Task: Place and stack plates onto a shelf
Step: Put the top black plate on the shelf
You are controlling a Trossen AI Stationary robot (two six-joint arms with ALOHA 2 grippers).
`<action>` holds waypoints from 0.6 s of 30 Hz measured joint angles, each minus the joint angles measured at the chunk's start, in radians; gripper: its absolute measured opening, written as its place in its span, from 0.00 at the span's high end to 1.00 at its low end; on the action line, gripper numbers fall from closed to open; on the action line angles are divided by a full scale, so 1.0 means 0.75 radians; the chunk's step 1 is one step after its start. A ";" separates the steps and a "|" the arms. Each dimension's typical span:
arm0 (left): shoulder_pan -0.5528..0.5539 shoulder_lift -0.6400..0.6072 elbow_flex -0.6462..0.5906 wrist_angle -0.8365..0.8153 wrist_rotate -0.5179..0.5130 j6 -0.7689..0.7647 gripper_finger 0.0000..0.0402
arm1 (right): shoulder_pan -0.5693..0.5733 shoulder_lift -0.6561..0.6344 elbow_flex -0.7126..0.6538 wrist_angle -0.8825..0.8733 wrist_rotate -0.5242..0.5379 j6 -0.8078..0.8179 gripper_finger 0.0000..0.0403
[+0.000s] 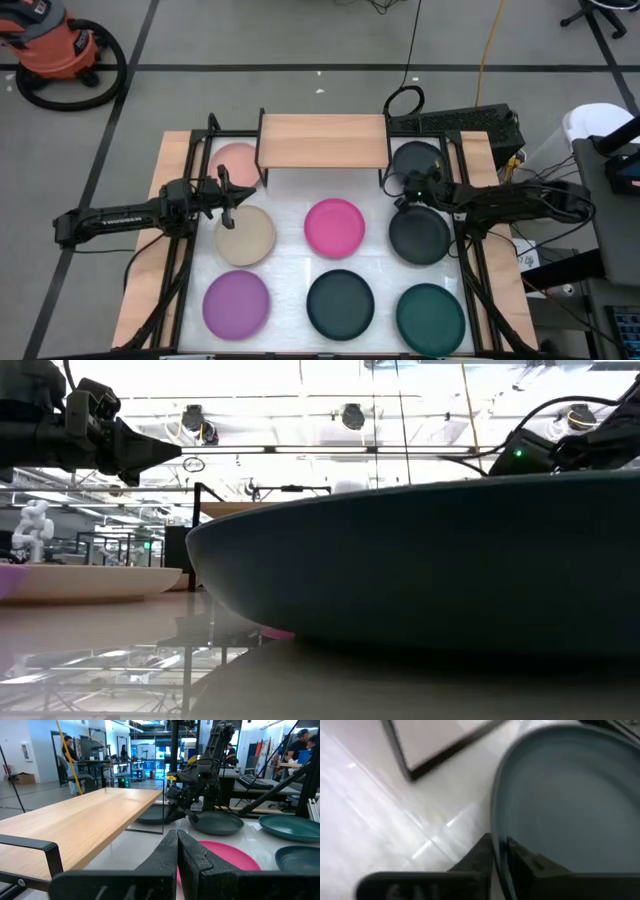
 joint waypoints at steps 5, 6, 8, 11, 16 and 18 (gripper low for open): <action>0.000 0.000 0.000 0.000 0.000 0.000 0.99 | 0.000 -0.124 -0.001 0.034 0.006 0.017 0.97; 0.000 0.000 0.000 0.000 0.001 0.000 0.99 | -0.001 -0.161 -0.001 0.047 0.012 0.019 0.98; 0.000 0.000 0.000 -0.001 0.000 0.000 0.99 | -0.001 -0.238 0.003 0.046 0.038 0.015 0.99; 0.000 0.000 0.000 -0.001 0.000 0.000 0.99 | -0.001 -0.359 0.037 0.070 0.096 -0.033 0.99; 0.000 0.000 0.000 0.000 0.000 0.000 0.99 | -0.001 -0.508 0.150 0.297 0.206 -0.265 1.00; 0.000 0.000 0.000 0.000 0.001 0.000 0.99 | 0.000 -0.520 0.221 0.423 0.124 -0.380 1.00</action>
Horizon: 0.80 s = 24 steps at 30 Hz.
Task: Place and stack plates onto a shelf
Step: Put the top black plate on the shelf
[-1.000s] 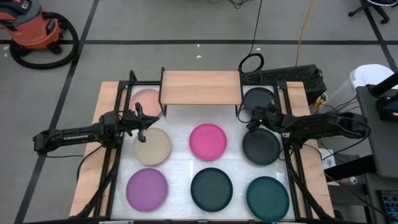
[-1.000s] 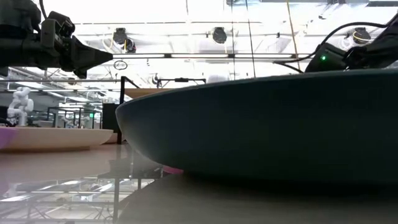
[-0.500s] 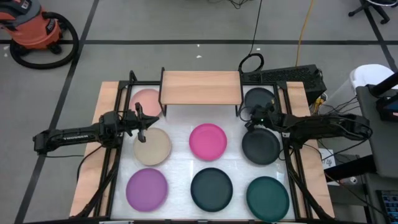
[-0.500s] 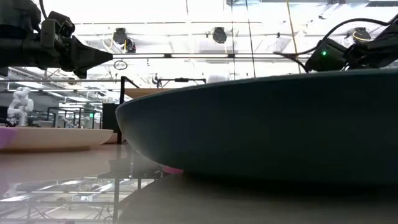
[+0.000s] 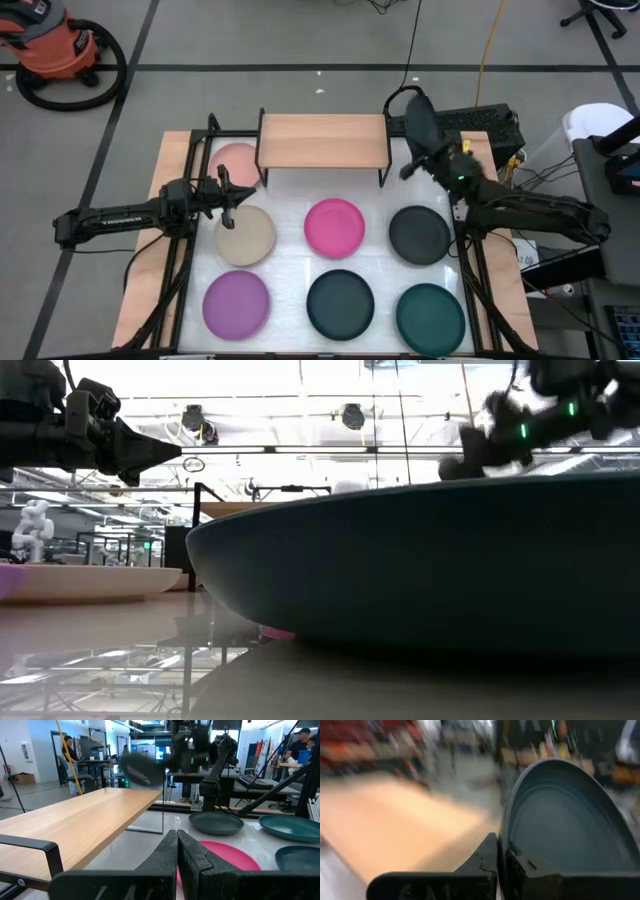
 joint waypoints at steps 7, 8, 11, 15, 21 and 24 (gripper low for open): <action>0.000 0.000 0.000 0.000 0.000 0.000 0.99 | 0.001 0.183 0.356 -0.020 -0.399 -0.114 1.00; 0.000 0.000 0.000 0.000 0.000 0.000 0.99 | 0.001 0.233 0.406 -0.053 -0.460 -0.115 1.00; 0.000 0.000 0.000 0.000 -0.001 0.000 0.99 | 0.015 0.394 0.531 -0.145 -0.605 -0.142 1.00; 0.001 0.000 0.000 0.000 0.000 0.000 0.99 | 0.042 0.591 0.630 -0.272 -0.651 -0.204 1.00; 0.000 0.000 0.000 0.000 0.000 0.000 0.99 | 0.052 0.787 0.640 -0.280 -0.644 -0.253 1.00; 0.000 0.000 0.000 0.000 0.000 0.000 0.99 | 0.052 0.837 0.641 -0.282 -0.644 -0.245 1.00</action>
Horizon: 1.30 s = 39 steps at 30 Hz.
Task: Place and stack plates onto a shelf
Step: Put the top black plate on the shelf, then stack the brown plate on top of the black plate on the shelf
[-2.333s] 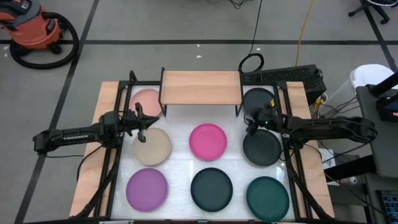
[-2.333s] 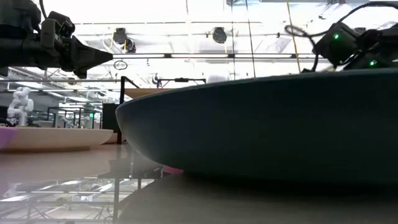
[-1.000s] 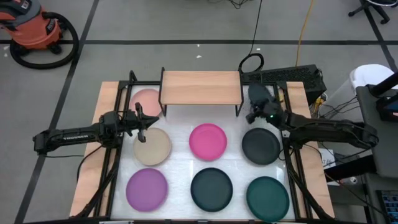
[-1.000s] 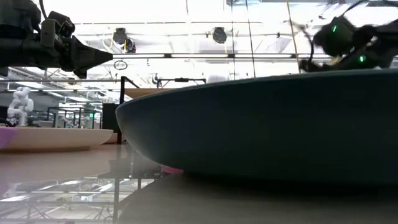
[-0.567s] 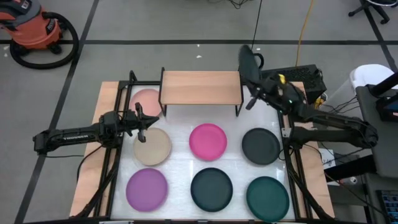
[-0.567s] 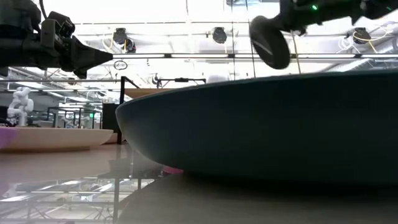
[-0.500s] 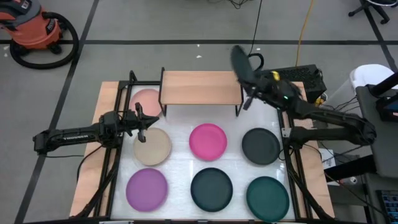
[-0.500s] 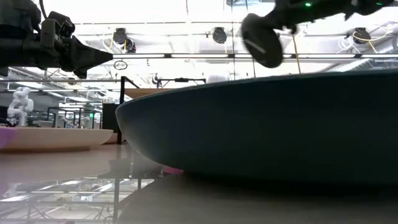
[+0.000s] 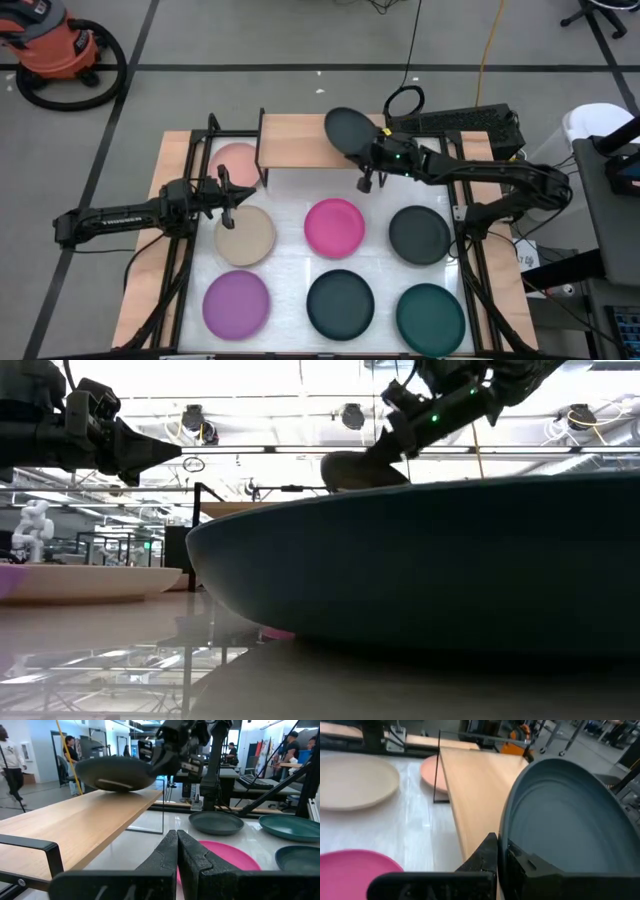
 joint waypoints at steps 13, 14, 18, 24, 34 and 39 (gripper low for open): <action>0.000 0.000 0.000 0.000 0.000 0.000 0.99 | 0.001 0.021 0.000 -0.099 -0.001 0.058 0.91; 0.000 0.000 0.000 0.000 0.000 0.000 0.99 | 0.001 0.021 0.000 -0.111 -0.001 0.066 0.89; 0.000 0.000 0.000 0.000 0.000 0.000 0.99 | 0.012 0.021 0.000 -0.119 -0.005 0.067 0.84; 0.000 0.000 0.000 0.000 0.000 0.000 0.99 | 0.057 -0.022 -0.001 -0.058 -0.005 0.063 0.79; 0.000 0.000 0.000 0.000 0.000 0.000 0.99 | 0.199 -0.456 -0.005 -0.251 -0.001 0.101 0.79; 0.000 0.000 0.000 0.000 0.000 0.000 0.99 | 0.346 -0.660 -0.165 -0.234 -0.005 0.197 0.80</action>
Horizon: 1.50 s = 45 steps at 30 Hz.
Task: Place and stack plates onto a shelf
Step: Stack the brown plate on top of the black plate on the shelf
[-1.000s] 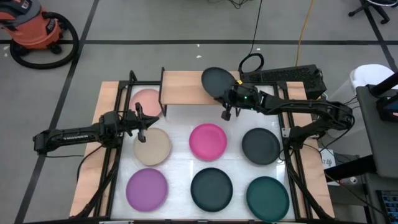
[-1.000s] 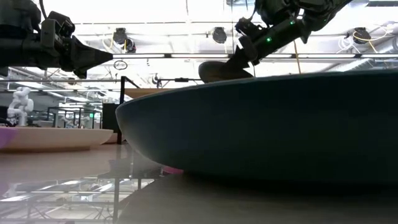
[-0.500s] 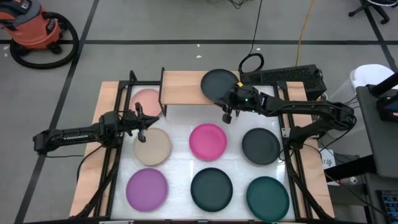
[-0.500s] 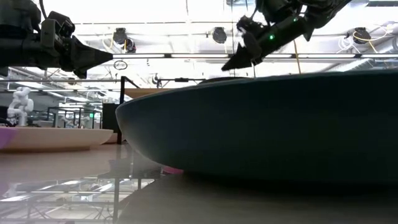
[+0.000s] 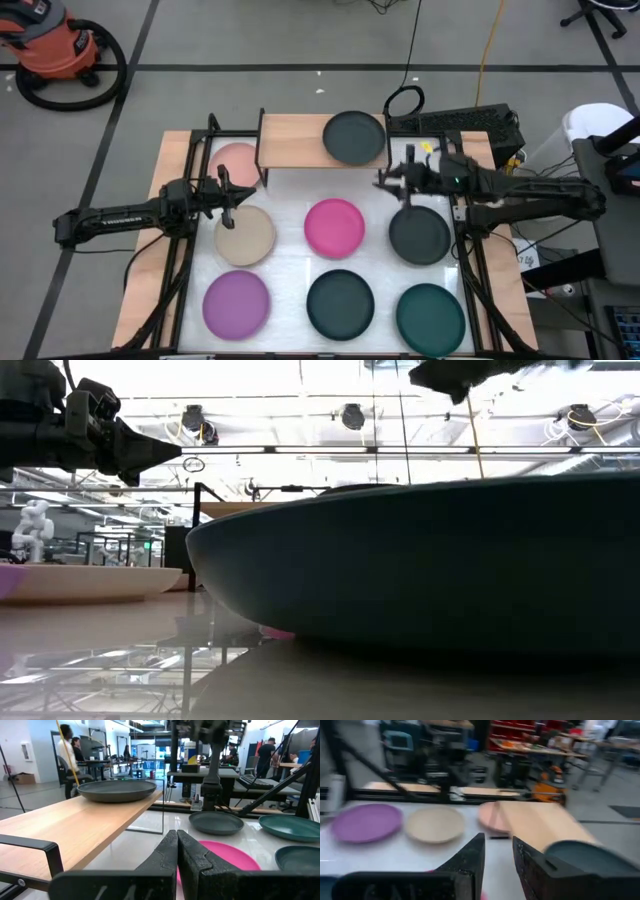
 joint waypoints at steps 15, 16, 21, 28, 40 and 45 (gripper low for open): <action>0.000 0.000 0.000 0.017 0.000 -0.115 0.99 | 0.204 -0.099 -0.640 1.057 0.004 -0.086 0.80; 0.000 0.000 0.000 0.020 0.000 -0.116 0.99 | 0.204 -0.106 -0.641 1.051 0.004 -0.087 0.80; 0.000 0.000 0.000 0.055 0.000 -0.066 0.99 | 0.203 -0.112 -0.641 1.033 0.004 -0.088 0.80; 0.004 0.000 0.052 0.091 0.000 -0.153 0.99 | 0.203 -0.112 -0.641 1.034 0.005 -0.101 0.80; -0.313 0.536 0.859 -0.884 -0.214 0.032 0.99 | 0.203 -0.112 -0.641 1.034 0.008 -0.096 0.80; -0.497 0.918 1.090 -1.257 -0.453 -0.058 0.99 | 0.203 -0.112 -0.641 1.031 0.009 -0.094 0.80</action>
